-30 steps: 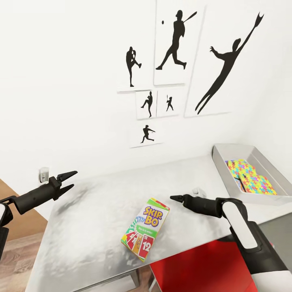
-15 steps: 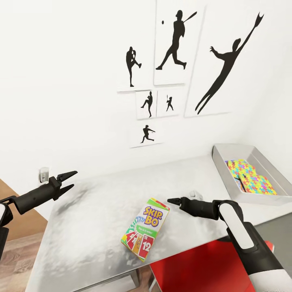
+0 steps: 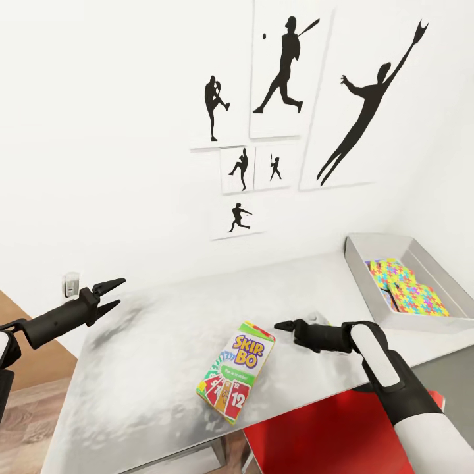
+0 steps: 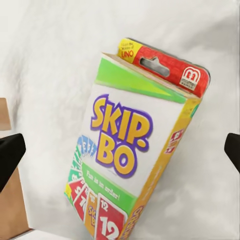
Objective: Put all the toys in the child's room - the three board games (two on the bed and one on the table), the two jigsaw puzzles on the table, and the tennis ball on the table - inside the toy box on the table in the child's room.
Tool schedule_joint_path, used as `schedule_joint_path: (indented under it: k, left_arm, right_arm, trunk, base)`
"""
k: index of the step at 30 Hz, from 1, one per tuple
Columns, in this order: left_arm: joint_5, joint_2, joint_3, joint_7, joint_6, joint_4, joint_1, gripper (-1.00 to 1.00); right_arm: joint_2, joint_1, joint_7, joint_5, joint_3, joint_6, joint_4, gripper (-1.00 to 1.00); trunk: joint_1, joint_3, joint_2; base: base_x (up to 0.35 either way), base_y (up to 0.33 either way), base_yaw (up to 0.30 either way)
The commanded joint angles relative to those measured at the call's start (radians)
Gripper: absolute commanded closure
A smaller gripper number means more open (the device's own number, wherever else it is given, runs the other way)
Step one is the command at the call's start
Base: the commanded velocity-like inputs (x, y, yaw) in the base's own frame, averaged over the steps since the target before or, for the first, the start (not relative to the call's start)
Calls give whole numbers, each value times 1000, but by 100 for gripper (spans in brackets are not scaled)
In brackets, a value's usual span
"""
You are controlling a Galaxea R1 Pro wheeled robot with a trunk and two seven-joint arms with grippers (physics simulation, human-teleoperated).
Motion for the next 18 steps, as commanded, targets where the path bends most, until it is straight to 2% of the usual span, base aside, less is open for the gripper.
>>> schedule_joint_path:
  k: [1, 7, 11, 18]
  left_arm:
    - [-5, 0, 1, -5, 5, 0, -1, -100]
    - [-5, 0, 1, -5, 4, 0, -1, -100]
    - [-5, 0, 1, -5, 4, 0, -1, -100]
    - [-6, 0, 1, -5, 4, 0, 0, -100]
  right_arm:
    - [-1, -13, -1, -2, 1, 2, 24, -100]
    - [2, -49, 2, -2, 0, 2, 117, -100]
    - [6, -55, 1, -1, 2, 2, 136, -100]
    - [34, -62, -2, 5, 7, 2, 162, -100]
  trunk:
    - [1, -2, -2]
    - [1, -2, -2]
    - [1, -2, -2]
    - [1, -2, -2]
  base:
    - [0, 0, 0]
    - [0, 0, 0]
    - [0, 0, 0]
    - [0, 0, 0]
